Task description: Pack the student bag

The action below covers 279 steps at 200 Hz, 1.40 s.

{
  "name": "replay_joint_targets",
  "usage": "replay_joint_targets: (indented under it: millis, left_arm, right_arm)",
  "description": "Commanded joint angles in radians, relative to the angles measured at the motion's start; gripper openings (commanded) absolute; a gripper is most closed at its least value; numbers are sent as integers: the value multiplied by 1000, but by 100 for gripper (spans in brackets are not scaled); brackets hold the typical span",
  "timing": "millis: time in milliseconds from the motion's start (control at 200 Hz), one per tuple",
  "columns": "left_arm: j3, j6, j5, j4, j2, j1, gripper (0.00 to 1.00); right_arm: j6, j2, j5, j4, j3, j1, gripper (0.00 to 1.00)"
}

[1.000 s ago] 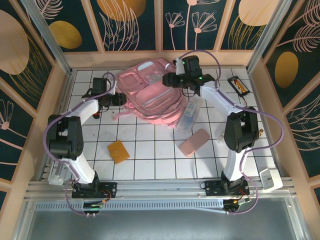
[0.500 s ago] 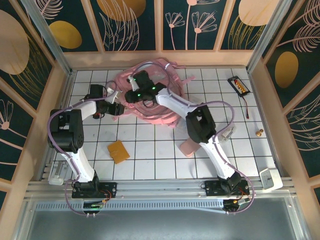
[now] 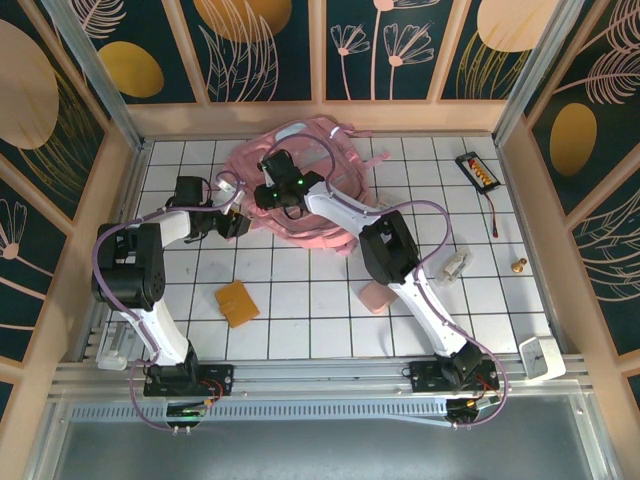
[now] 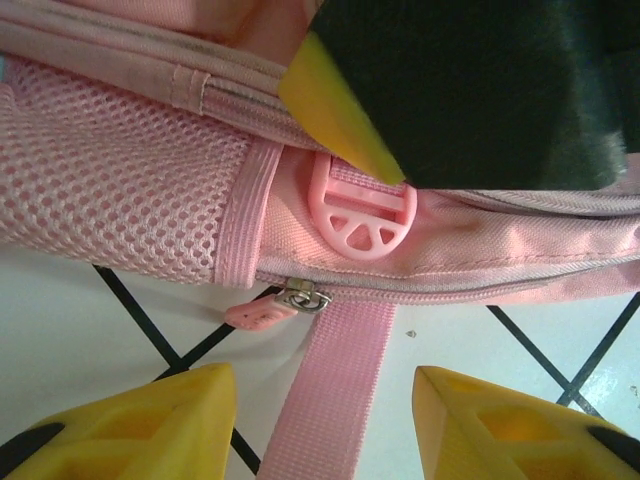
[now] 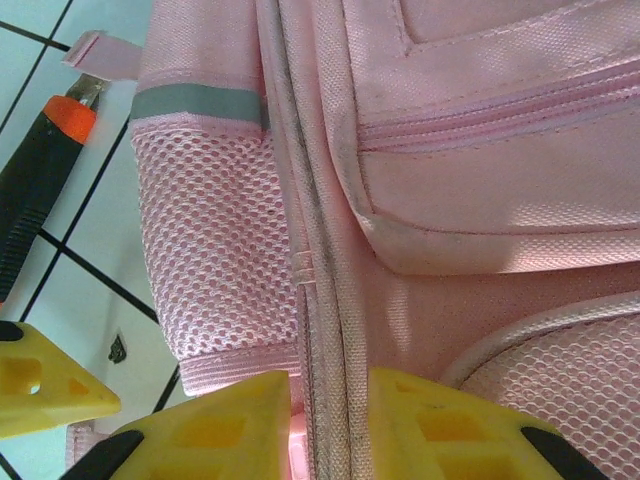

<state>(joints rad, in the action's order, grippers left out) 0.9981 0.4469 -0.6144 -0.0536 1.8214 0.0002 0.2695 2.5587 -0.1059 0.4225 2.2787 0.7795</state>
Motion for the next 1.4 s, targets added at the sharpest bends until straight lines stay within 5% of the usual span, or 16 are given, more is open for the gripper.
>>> replay_joint_targets:
  millis: [0,230,400,736,946,1186,1391]
  left_arm:
    - [-55,44,-49,52,-8,7,50]
    - [-80,-36,36,134,-13,6,52]
    - [-82,-31,30,132,-16,7,52]
    - [-220,32,-39,216,-201,6,52]
    - [-378,-21,-107,410,-387,5,51]
    - [-604,-259,-16,786,-456,-17,50]
    - [-581,-192,8,674,-458,-116,46]
  right_arm:
    - [29,60,3,46,24,-4,27]
    - [-59,111,80,65,43,22,34]
    - [-39,98,139,77,56,15,0]
    - [137,-126,-205,-65,66,-42,0]
    - [78,-218,-205,-15,82,-60,0]
    - [19,-309,-213,38,-40,-59,0]
    - [-14,-309,-230,75,-33,-64,0]
